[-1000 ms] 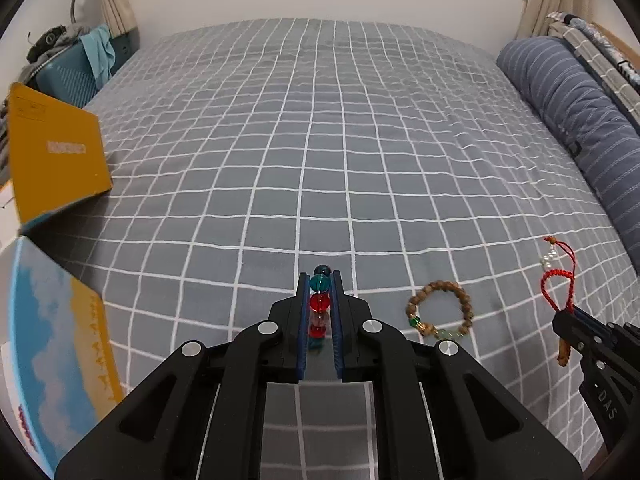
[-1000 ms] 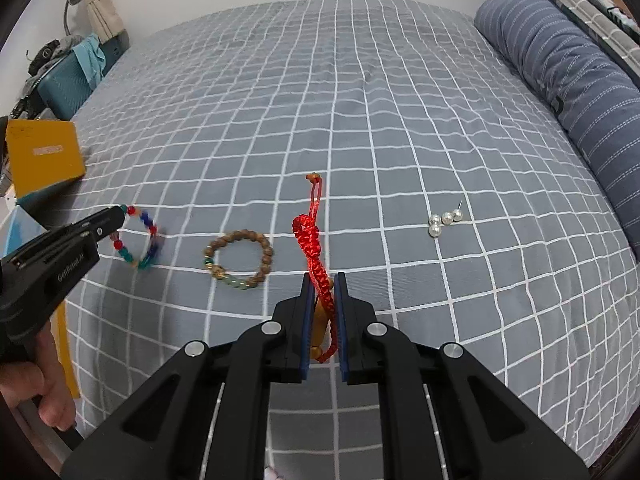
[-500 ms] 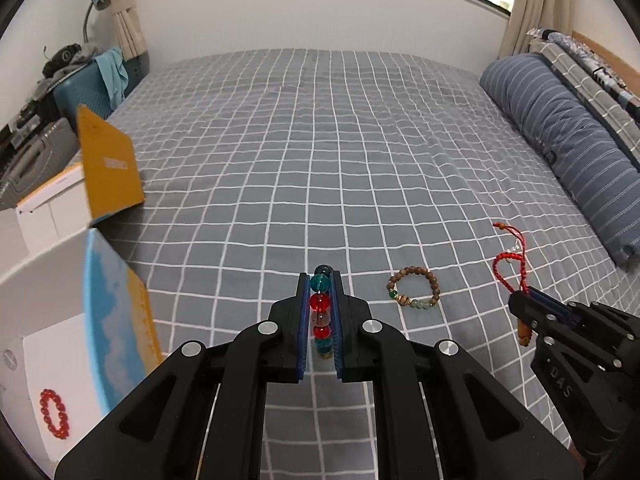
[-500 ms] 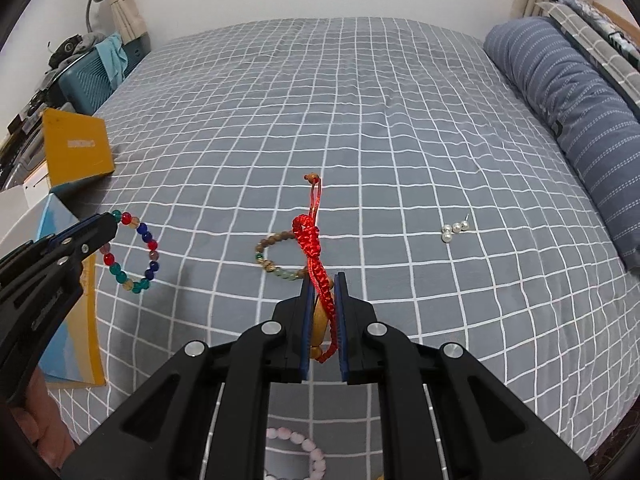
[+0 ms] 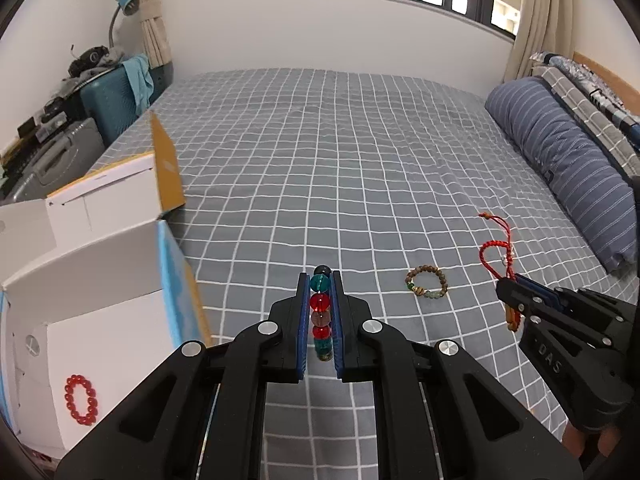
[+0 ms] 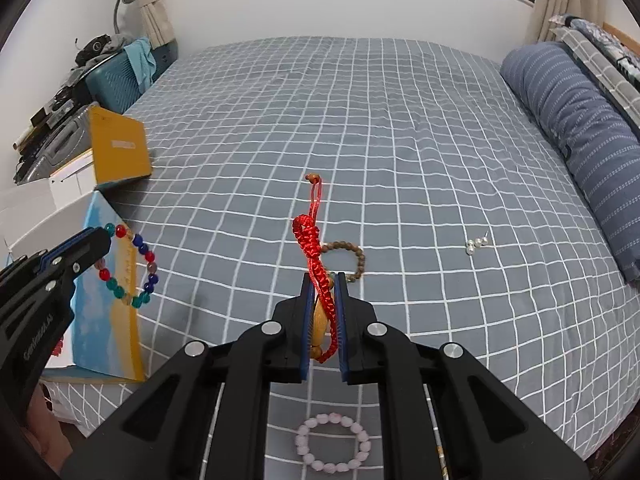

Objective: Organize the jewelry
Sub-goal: 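Lift both bracelets and carry them into the white box, then open the left tool to drop the bead bracelet while the right tool releases the cord bracelet, then move both open tools back over the bed toward the wooden bead bracelet and pearls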

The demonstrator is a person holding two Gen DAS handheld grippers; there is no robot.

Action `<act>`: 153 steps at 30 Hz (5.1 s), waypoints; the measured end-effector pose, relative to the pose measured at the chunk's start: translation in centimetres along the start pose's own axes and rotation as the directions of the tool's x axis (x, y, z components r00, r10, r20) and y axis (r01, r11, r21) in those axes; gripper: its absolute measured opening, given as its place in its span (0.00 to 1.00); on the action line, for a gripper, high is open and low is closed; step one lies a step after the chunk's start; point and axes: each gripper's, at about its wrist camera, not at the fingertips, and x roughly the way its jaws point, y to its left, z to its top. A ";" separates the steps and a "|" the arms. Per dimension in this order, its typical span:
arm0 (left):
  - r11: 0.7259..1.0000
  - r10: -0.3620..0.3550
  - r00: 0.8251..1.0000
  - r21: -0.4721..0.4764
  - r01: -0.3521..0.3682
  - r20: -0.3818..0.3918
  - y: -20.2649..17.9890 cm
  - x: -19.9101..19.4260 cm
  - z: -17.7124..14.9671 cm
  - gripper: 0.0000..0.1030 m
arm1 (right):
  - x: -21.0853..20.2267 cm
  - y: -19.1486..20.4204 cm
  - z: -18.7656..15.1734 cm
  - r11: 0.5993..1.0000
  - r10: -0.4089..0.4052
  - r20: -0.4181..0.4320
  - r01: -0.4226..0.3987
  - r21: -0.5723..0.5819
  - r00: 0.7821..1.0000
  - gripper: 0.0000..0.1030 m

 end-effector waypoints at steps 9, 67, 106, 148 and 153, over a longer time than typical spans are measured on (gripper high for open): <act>0.999 0.003 0.999 -0.054 0.000 0.048 3.4 -3.9 0.2 0.09 | -1.4 3.7 -0.1 0.999 0.014 0.018 -0.014 -0.041 1.000 0.09; 0.903 0.244 0.957 -0.324 -0.283 -0.155 29.7 -4.8 -11.0 0.09 | 4.6 32.7 -4.4 0.918 0.181 -0.150 -0.221 -0.329 0.972 0.10; 0.941 0.226 0.973 -0.268 -0.205 0.048 20.9 -9.0 -6.3 0.93 | -3.2 19.1 -0.6 0.971 0.172 0.114 -0.149 -0.187 0.979 0.90; 0.999 -0.036 0.994 0.025 0.039 -0.100 -9.5 10.1 -0.4 0.94 | 6.6 -15.8 1.2 0.989 -0.109 -0.044 0.113 0.100 0.993 0.90; 0.998 -0.047 0.990 0.044 0.053 -0.131 -11.6 13.2 -0.5 0.94 | 9.3 -17.8 1.5 0.987 -0.109 -0.079 0.117 0.106 0.991 0.87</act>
